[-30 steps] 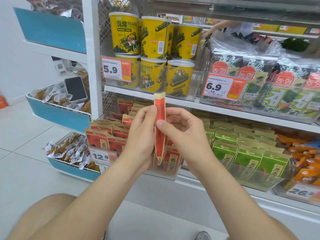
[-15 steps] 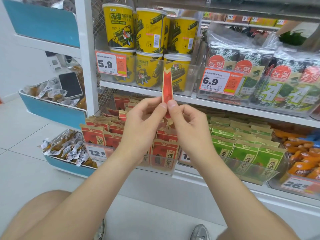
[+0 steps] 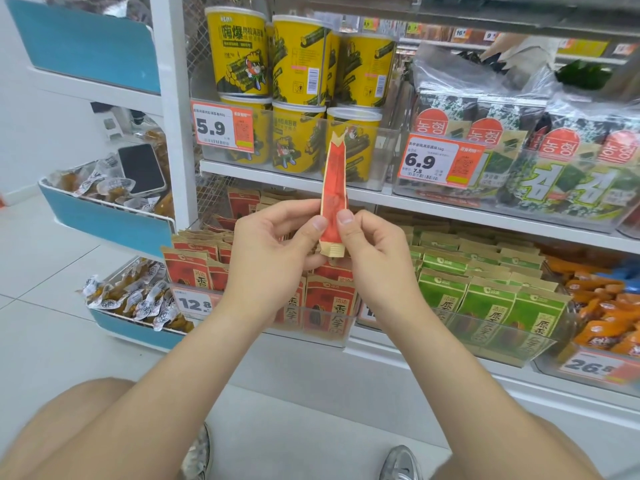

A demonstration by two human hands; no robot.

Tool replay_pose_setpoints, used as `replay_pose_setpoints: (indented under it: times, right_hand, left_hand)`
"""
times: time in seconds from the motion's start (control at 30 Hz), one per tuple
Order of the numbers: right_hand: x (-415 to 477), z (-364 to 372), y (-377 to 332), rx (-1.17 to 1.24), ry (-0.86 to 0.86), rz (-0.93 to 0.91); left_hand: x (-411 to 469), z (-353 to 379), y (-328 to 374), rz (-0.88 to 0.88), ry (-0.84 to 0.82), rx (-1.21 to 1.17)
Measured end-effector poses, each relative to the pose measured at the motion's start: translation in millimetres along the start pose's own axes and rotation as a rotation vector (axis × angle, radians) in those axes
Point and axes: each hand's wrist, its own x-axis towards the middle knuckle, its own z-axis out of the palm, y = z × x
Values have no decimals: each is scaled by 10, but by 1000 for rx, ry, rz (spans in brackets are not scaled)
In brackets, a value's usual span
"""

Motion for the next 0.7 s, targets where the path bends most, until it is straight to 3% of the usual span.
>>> replay_pose_setpoints:
  times: [0.33, 0.53, 0.7]
  right_hand:
    - [-9, -57, 9, -118, -93, 22]
    - [-14, -149, 36, -135, -244, 51]
    - [-112, -91, 4, -302, -106, -34]
  left_hand:
    - [66, -99, 7, -118, -103, -40]
    - [88, -177, 72, -206, -121, -98]
    - [24, -163, 103, -209, -163, -96]
